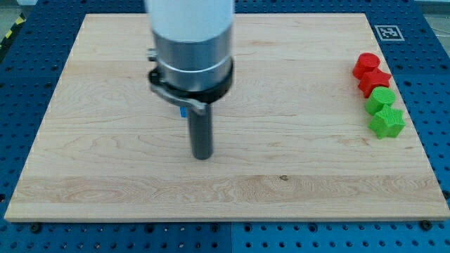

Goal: Separate the blue cube from the blue triangle

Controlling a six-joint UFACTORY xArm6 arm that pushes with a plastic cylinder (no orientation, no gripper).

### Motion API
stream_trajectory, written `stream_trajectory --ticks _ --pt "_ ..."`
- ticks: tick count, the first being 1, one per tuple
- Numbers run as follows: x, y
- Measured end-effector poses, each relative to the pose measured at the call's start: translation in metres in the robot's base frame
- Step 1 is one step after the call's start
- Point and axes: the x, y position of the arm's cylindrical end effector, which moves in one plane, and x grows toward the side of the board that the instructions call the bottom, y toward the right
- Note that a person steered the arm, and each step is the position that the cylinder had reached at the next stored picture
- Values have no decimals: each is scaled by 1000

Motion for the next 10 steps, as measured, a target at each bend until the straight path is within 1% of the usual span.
stream_trajectory --ticks 1,2,3,4,5,6,8,10 --pt "-3 -29" --pt "-11 -75" --pt "-53 -86" --pt "-92 -86" --pt "-107 -86" --pt "-110 -68" --pt "-99 -43" --pt "-102 -14"
